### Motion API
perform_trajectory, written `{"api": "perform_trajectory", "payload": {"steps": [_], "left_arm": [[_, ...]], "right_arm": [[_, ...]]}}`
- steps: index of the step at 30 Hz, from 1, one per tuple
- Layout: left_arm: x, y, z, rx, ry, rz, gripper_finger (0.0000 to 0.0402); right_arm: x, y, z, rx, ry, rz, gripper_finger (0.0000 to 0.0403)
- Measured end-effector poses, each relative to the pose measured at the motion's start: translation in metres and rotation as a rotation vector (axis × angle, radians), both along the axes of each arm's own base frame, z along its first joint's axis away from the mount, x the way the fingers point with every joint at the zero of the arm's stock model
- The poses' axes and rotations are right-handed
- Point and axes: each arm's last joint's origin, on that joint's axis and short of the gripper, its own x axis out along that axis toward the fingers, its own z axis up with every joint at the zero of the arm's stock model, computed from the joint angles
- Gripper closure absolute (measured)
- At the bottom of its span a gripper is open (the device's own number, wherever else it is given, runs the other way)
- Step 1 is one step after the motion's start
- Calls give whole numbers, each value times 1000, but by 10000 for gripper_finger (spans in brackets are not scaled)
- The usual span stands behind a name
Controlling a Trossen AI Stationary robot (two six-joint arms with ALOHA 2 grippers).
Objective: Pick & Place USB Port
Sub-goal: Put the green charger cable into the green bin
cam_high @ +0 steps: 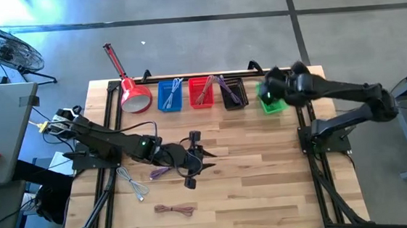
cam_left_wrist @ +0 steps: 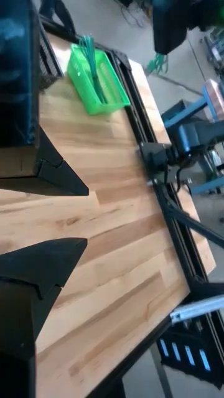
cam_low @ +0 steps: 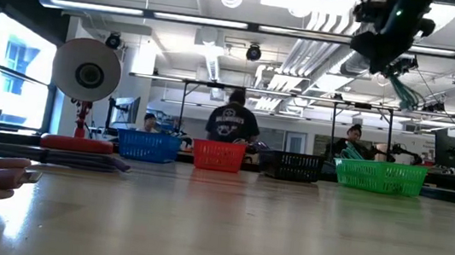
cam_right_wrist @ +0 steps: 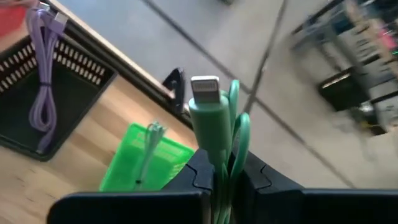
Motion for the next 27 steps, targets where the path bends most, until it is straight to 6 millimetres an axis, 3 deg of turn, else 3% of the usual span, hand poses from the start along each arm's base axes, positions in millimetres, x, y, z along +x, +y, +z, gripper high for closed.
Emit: {"api": "perform_trajectory", "payload": {"steps": [8, 14, 21, 27], "left_arm": [[-1, 0, -2, 11, 18, 6, 286], [-4, 2, -8, -1, 88, 24, 286], [-6, 3, -13, -30, 140, 51, 286], [-8, 3, -15, -55, 169, 71, 286]], "right_arm": [[10, -63, -6, 160, -115, 59, 390], [9, -101, -37, 306, -51, -42, 390], [25, -124, -83, 440, 61, -82, 390], [30, -137, -111, 506, 101, -136, 390]]}}
